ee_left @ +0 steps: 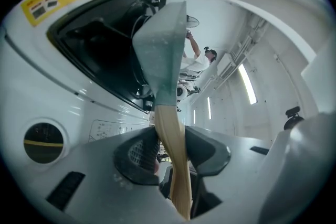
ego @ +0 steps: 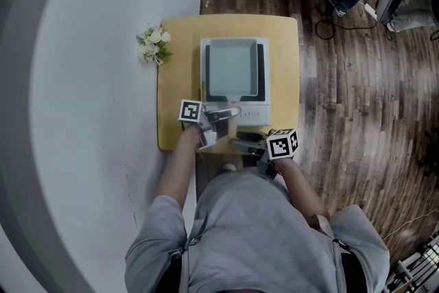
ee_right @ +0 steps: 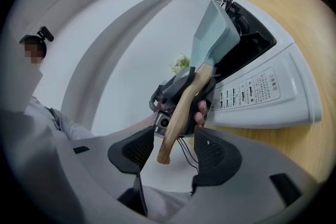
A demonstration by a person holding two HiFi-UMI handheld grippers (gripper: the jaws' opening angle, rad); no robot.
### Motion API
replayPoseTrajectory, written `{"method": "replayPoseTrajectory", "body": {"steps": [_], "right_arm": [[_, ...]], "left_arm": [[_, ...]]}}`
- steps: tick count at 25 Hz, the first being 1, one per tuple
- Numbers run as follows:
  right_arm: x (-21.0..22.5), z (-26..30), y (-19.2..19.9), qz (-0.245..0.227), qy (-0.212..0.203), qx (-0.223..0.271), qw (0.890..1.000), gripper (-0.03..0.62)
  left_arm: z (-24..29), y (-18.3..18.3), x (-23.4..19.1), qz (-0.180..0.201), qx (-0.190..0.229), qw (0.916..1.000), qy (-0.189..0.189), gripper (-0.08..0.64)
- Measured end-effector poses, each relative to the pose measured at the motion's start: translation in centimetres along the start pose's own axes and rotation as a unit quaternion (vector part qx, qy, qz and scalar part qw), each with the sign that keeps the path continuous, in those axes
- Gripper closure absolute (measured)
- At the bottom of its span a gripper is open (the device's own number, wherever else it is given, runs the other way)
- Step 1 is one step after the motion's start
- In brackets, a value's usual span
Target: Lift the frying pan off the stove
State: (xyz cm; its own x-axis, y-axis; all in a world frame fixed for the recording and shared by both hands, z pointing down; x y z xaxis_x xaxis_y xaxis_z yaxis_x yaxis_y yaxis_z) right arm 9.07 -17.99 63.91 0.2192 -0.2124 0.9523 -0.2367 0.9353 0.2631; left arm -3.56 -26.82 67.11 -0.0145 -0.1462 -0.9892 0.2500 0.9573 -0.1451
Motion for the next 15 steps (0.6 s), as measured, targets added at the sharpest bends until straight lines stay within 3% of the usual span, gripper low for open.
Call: {"method": "replayPoseTrajectory", "body": {"steps": [7, 11, 12, 15], "right_arm": [[0.5, 2.5, 0.3, 0.009, 0.018, -0.008, 1.000, 0.385], [0.9, 2.8, 0.4, 0.031, 0.024, -0.010, 0.999, 0.426], [0.9, 2.9, 0.5, 0.040, 0.023, -0.010, 0.999, 0.463], [1.0, 2.9, 0.7, 0.048, 0.023, -0.006, 0.999, 0.474]], "left_arm": [[0.0, 0.1, -0.1, 0.003, 0.006, 1.0000, -0.001, 0.425], [0.0, 0.0, -0.2, 0.011, 0.001, 0.9999, -0.013, 0.431], [-0.1, 0.0, -0.2, 0.016, -0.001, 0.9998, -0.014, 0.433], [-0.2, 0.0, -0.4, 0.034, 0.000, 0.9993, -0.013, 0.432]]}}
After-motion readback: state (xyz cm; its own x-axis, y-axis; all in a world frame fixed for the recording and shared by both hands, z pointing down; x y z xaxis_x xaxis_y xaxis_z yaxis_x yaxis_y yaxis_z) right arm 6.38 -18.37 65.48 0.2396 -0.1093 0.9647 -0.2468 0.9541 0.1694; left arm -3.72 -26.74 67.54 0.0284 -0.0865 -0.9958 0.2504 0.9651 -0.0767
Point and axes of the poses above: the fingertips, and each gripper's own axes: z forward along the fingers, x to its right, y out of its underside, the point moved 8 cm from there along -z, backward along the fingers, and after that the axes turned 6 degrees about x, right-handed, at the moved point
